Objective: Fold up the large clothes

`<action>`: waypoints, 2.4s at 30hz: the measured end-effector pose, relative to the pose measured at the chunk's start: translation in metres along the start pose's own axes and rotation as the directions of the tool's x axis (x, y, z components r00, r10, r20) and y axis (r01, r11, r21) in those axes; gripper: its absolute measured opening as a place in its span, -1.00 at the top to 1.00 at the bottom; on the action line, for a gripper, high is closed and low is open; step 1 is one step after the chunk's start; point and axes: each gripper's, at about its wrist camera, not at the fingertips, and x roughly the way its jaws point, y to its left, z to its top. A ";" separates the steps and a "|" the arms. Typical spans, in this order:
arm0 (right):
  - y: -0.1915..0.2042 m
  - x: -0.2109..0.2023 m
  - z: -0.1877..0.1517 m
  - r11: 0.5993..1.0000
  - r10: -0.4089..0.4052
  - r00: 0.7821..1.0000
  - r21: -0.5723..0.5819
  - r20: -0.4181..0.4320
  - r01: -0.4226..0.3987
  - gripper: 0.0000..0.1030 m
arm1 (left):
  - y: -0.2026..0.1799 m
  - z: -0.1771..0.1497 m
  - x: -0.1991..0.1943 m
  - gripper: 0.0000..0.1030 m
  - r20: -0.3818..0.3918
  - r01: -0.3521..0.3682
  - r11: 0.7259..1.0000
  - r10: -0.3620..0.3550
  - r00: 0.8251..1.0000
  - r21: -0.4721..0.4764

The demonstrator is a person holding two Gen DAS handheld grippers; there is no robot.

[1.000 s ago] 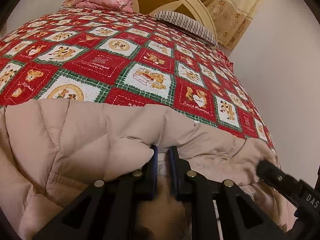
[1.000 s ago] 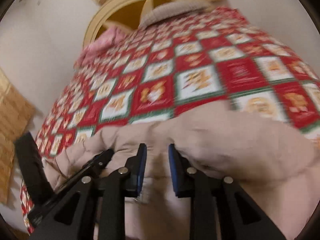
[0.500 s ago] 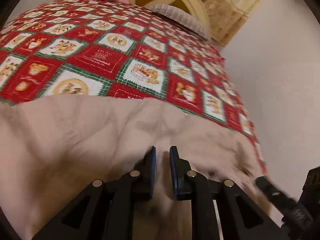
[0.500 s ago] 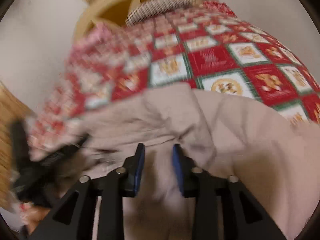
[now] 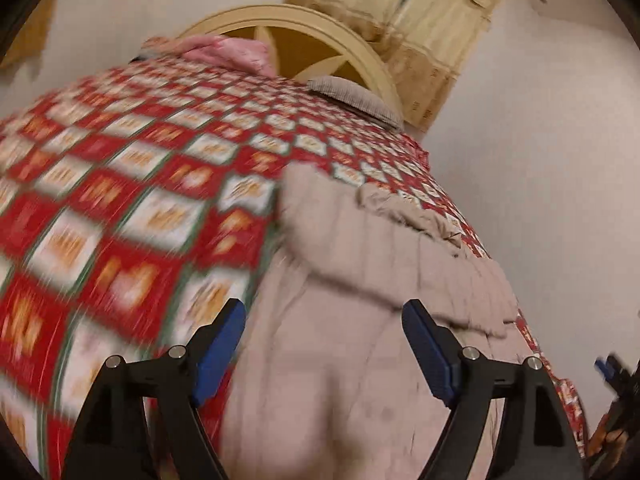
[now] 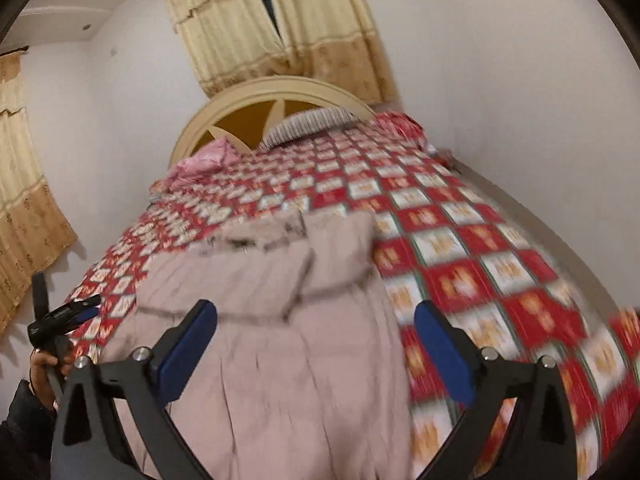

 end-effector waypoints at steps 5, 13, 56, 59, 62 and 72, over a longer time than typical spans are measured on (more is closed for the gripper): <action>0.000 -0.016 -0.037 0.998 0.012 0.994 -0.060 -0.109 -0.019 -0.97 | 0.018 -0.052 -0.030 -0.57 -0.035 0.041 0.996 -0.044 0.998 -0.084; -0.018 -0.003 -0.100 0.999 -0.017 0.972 -0.040 -0.234 0.008 -0.95 | 0.013 -0.103 -0.049 -0.57 -0.100 0.105 0.992 -0.111 0.989 -0.069; -0.010 -0.069 -0.061 0.901 0.381 0.921 0.255 -0.085 -0.350 0.69 | -0.035 -0.098 -0.154 0.85 0.009 0.575 0.816 -0.577 0.817 0.058; -0.003 -0.088 -0.049 0.894 0.401 0.915 0.232 -0.040 -0.382 0.69 | -0.044 -0.091 -0.173 0.85 0.034 0.626 0.776 -0.630 0.776 0.084; 0.001 -0.104 -0.037 0.895 0.402 0.915 0.208 0.003 -0.394 0.69 | -0.043 -0.082 -0.179 0.85 0.058 0.657 0.751 -0.660 0.749 0.065; -0.002 -0.054 0.056 0.900 0.370 0.923 0.203 0.110 -0.385 0.70 | -0.026 0.025 -0.108 0.84 0.120 0.552 0.816 -0.539 0.834 -0.174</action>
